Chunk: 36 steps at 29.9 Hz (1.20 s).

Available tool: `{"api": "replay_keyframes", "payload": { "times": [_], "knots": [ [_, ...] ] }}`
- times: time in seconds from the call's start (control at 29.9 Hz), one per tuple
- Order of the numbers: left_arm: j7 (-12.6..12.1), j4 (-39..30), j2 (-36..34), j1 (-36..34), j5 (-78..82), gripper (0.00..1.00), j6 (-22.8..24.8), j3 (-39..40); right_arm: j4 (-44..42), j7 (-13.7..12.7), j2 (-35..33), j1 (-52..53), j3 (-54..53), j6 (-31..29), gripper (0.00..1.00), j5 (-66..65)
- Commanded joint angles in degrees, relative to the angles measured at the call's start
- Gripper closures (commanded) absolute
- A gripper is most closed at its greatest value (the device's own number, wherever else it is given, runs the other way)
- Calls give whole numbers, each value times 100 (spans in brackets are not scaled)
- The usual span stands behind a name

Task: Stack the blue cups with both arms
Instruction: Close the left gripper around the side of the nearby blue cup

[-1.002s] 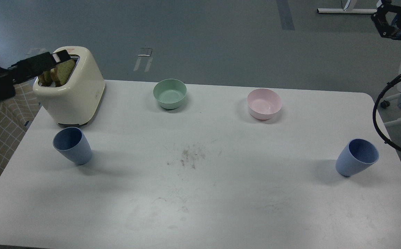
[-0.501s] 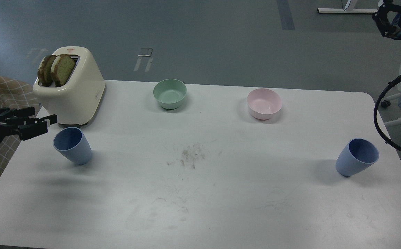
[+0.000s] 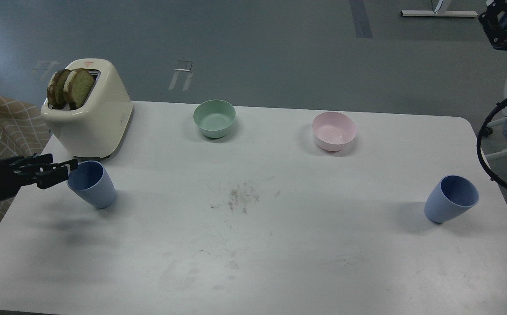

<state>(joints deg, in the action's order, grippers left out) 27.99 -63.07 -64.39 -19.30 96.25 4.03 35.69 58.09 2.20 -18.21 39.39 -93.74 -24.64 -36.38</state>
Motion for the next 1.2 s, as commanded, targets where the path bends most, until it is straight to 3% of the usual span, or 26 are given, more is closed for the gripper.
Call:
{"api": "replay_keyframes", "payload": {
  "times": [0.0, 0.23, 0.4, 0.47, 0.53, 0.6, 0.7, 0.97, 1.17],
  "knots": [
    [1, 58, 14, -3, -9, 26, 1, -114, -8, 0, -33, -1, -13, -6, 0, 0],
    [1, 58, 163, -3, -36, 27, -78, -132, 10, 0, -7, -10, -4, -6, 0, 0],
    [1, 58, 260, -3, -27, 44, -78, -132, 19, 0, 2, -1, -4, -6, 0, 0],
    [1, 58, 260, -3, -18, 46, -78, -132, 19, 0, -7, -1, -4, -6, 0, 0],
    [1, 58, 260, -3, -9, 56, -78, -141, 19, 0, -25, -1, -4, -6, 0, 0],
    [1, 58, 251, -3, 8, 78, -78, -141, 10, 0, -33, -1, -4, -6, 0, 0],
    [1, 58, 251, -3, 17, 89, -69, -141, 1, 0, -34, -10, -13, -6, 0, 0],
    [1, 67, 234, -3, 26, 100, -69, -141, 10, 0, -25, -37, -13, -6, 0, 0],
    [1, 58, 225, 6, 35, 100, -60, -141, 1, 0, -34, -54, -13, -6, 0, 0]
  ]
}}
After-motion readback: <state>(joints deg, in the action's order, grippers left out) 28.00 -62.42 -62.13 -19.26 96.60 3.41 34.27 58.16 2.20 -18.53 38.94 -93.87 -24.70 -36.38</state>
